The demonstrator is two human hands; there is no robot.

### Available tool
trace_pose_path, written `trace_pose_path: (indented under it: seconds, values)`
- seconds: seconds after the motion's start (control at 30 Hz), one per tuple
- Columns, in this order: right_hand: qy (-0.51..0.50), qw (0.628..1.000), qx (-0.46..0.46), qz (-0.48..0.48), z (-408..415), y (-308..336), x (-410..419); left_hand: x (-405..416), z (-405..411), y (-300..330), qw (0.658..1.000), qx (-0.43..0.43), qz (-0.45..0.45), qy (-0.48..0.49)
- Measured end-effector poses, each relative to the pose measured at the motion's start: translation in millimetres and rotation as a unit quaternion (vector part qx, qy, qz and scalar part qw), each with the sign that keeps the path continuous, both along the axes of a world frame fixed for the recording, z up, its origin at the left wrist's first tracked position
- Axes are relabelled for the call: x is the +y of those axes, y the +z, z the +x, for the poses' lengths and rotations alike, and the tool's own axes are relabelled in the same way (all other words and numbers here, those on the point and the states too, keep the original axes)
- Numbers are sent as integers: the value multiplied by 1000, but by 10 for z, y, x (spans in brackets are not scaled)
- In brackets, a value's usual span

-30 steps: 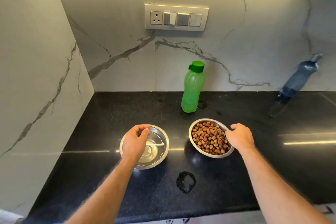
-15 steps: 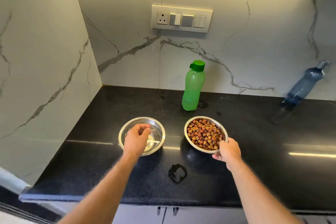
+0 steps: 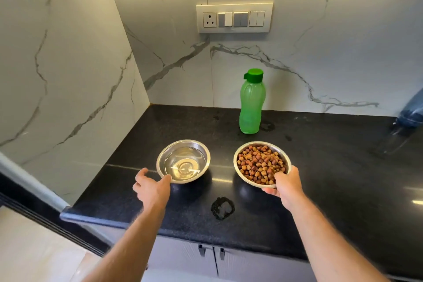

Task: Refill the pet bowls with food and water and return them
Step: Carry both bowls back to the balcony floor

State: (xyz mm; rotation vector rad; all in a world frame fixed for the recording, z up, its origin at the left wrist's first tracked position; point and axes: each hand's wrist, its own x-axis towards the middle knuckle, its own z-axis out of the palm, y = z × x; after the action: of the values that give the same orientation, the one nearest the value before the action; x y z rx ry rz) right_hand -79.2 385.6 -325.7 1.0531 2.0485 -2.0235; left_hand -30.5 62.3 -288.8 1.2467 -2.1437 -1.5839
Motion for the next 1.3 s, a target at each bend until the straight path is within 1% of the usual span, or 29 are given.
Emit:
trace_pose_path:
  seconds: [0.07,0.1,0.13,0.17,0.3,0.4,0.6,0.7,0.83,0.97,1.13,1.3]
  values:
    - [15,1000,-7,2,-1,14,-28,-3,0,14,990,3,139,19]
    - [19,1000,-9,1,-2,17,-50,-3,-6,13,976,11,214,25]
    - [21,1000,-9,-1,0,14,-71,-5,-12,7,962,19,272,26]
    - [20,1000,-7,-1,7,6,-87,-9,-24,-13,953,23,301,18]
    - [9,1000,13,-6,54,-38,-132,-50,-88,-102,956,12,287,-67]
    - [7,1000,19,-7,52,-33,-138,-72,-136,-141,951,21,291,-100]
    - [9,1000,16,-20,51,10,-141,-96,-242,-279,950,65,292,-92]
    - [7,999,20,-38,70,20,-132,-86,-279,-280,959,46,260,-99]
    - [8,998,22,-60,91,24,-126,-138,-309,-289,962,22,247,-115]
    - [14,997,23,-75,98,29,-112,-181,-327,-289,963,34,237,-123]
    - [10,997,25,-69,100,37,-126,-206,-352,-286,963,30,232,-133]
    - [2,997,22,-71,103,41,-138,-242,-344,-302,973,21,188,-132]
